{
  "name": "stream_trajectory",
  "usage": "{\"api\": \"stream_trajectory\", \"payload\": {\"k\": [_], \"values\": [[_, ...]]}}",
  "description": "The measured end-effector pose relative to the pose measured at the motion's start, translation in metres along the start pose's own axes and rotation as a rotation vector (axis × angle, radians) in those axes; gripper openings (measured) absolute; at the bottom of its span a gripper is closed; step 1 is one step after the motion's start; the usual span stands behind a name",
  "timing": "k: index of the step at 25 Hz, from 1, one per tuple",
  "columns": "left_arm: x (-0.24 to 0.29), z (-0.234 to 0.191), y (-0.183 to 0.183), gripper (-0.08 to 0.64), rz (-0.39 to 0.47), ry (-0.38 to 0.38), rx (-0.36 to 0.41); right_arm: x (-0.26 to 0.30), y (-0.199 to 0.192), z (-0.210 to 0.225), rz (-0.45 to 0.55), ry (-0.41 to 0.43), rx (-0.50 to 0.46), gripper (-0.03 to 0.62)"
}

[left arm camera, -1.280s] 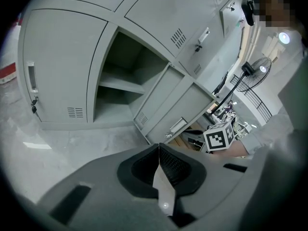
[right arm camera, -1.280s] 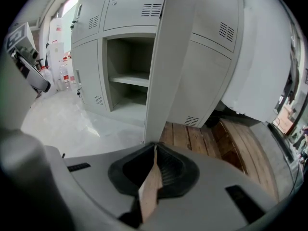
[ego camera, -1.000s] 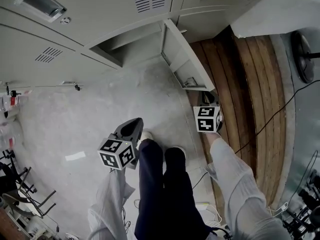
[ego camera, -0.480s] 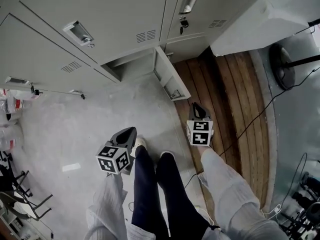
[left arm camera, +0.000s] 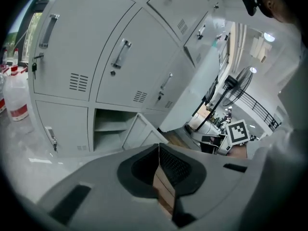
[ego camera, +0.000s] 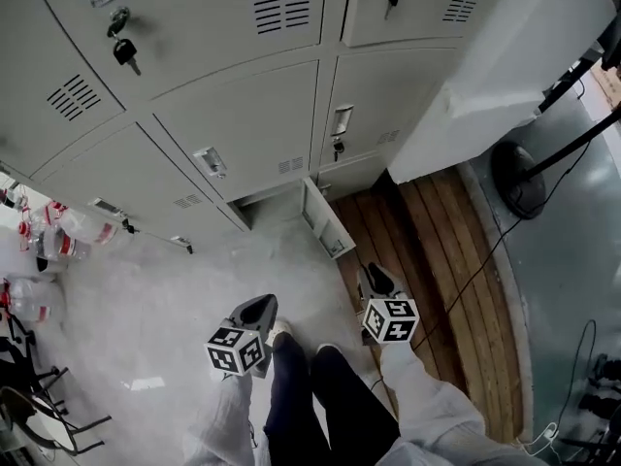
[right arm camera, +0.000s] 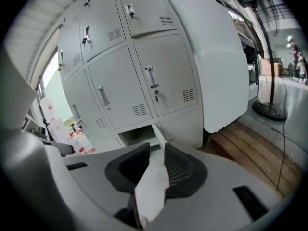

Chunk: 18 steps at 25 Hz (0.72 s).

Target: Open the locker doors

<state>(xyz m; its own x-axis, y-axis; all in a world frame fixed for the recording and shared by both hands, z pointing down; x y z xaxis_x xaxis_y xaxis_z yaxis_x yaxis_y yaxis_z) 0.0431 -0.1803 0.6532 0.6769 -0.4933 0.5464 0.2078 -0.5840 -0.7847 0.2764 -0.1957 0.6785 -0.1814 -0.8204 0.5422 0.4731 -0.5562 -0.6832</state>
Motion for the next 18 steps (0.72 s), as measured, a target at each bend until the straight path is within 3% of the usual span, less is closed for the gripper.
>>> {"api": "stream_trajectory", "payload": {"k": [6, 11, 14, 18], "values": [[-0.043, 0.026, 0.044, 0.011, 0.065, 0.008, 0.023, -0.05, 0.022, -0.073, 0.008, 0.203, -0.02, 0.076], [-0.078, 0.05, 0.07, 0.011, 0.087, 0.019, 0.061, -0.092, 0.058, -0.113, 0.046, 0.32, -0.088, 0.075], [-0.096, 0.064, 0.094, 0.011, 0.11, 0.027, 0.099, -0.115, 0.085, -0.124, 0.089, 0.342, -0.105, 0.075], [-0.114, 0.085, 0.125, 0.011, 0.172, 0.027, 0.104, -0.148, 0.122, -0.129, 0.166, 0.301, -0.116, 0.077]]}}
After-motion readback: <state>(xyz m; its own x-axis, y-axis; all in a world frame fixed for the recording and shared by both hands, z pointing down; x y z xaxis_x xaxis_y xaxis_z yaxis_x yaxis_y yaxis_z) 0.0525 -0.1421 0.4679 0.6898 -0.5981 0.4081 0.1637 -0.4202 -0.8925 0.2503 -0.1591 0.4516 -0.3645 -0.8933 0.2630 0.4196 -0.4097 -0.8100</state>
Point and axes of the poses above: the fingertips, and each gripper's own axes: x forward along the fingers, z to its right, y out of its top, the point moved 1 cm from there along -x, backward along the fingers, and after that the axes turned 15 degrees about x, right-handed, at the moved point
